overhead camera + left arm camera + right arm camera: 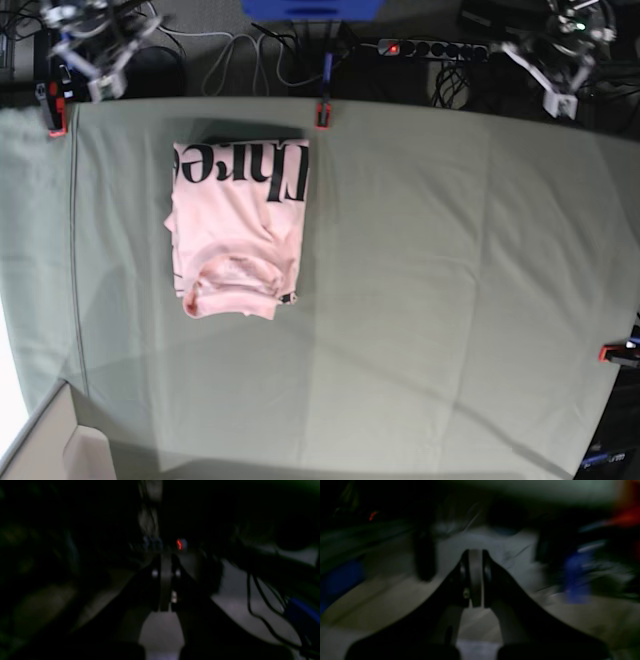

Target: Layout the t-shirt on the table in an organized manner, then fold the t-shirt properly

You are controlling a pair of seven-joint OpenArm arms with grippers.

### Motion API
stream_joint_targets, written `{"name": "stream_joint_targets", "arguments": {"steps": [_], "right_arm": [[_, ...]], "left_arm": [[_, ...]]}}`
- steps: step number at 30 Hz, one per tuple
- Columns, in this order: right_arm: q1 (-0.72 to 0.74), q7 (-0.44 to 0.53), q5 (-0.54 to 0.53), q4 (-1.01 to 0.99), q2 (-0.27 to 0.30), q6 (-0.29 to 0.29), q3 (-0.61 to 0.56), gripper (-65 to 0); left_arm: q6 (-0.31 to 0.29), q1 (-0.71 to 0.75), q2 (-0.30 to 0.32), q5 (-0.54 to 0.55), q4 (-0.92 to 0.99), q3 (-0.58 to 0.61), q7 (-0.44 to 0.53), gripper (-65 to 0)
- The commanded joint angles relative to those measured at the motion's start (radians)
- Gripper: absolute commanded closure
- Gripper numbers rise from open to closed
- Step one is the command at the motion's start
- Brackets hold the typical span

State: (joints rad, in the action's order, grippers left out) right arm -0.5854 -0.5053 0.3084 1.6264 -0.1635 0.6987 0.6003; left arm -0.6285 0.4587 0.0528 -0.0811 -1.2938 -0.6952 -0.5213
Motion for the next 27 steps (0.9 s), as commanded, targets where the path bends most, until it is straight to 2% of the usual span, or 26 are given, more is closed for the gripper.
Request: {"name": "stream_joint_targets", "arguments": {"steps": [1, 3, 6, 8, 11, 13, 14, 16, 19, 21, 23, 25, 27], "right_arm": [[-0.006, 0.017, -0.004, -0.033, 0.006, -0.001, 0.004, 0.0], [0.011, 0.066, -0.001, -0.166, 0.006, -0.001, 0.004, 0.0], [0.072, 0.149, 0.018, -0.398, 0.006, -0.001, 0.004, 0.0], [0.118, 0.218, 0.03, -0.553, 0.025, -0.001, 0.004, 0.0], [0.199, 0.399, 0.035, -0.843, 0.075, -0.001, 0.002, 0.0], [0.252, 0.534, 0.035, -1.038, 0.124, -0.001, 0.002, 0.0], [0.275, 0.604, 0.035, -1.133, 0.149, -0.053, 0.002, 0.0], [0.322, 0.75, 0.035, -1.319, 0.198, -0.185, 0.002, 0.0], [0.374, 0.959, 0.035, -1.518, 0.239, -0.385, 0.002, 0.0], [0.382, 1.017, 0.036, -1.552, 0.242, -0.512, 0.002, 0.0], [0.387, 1.011, 0.036, -1.552, 0.236, -0.643, 0.002, 0.0], [0.391, 0.982, 0.036, -1.552, 0.233, -0.739, 0.002, 0.0], [0.397, 0.951, 0.036, -1.552, 0.223, -0.81, 0.002, 0.0]], "left_arm": [[-0.011, -0.018, 0.008, 0.014, 0.047, 0.019, 0.013, 0.0], [-0.011, -0.061, 0.043, 0.022, 0.208, 0.055, 0.03, 0.0], [0.002, -0.128, 0.072, 0.014, 0.469, 0.111, 0.157, 0.0], [0.003, -0.183, 0.091, 0.014, 0.656, 0.157, 0.286, 0.0], [0.008, -0.3, 0.14, 0.014, 1.017, 0.257, 0.531, 0.0], [0.074, -0.384, 0.152, 0.014, 1.215, 0.317, 0.657, 0.0], [0.138, -0.415, 0.157, 0.014, 1.282, 0.339, 0.703, 0.0], [0.289, -0.438, 0.147, 0.014, 1.294, 0.381, 0.766, 0.0], [0.445, -0.436, 0.112, 0.019, 1.282, 0.455, 0.763, 0.0], [0.487, -0.436, 0.094, 0.02, 1.265, 0.481, 0.748, 0.0], [0.505, -0.436, 0.084, 0.02, 1.262, 0.489, 0.748, 0.0], [0.506, -0.441, 0.069, 0.016, 1.262, 0.489, 0.746, 0.0], [0.506, -0.441, 0.061, 0.014, 1.262, 0.493, 0.746, 0.0]]}}
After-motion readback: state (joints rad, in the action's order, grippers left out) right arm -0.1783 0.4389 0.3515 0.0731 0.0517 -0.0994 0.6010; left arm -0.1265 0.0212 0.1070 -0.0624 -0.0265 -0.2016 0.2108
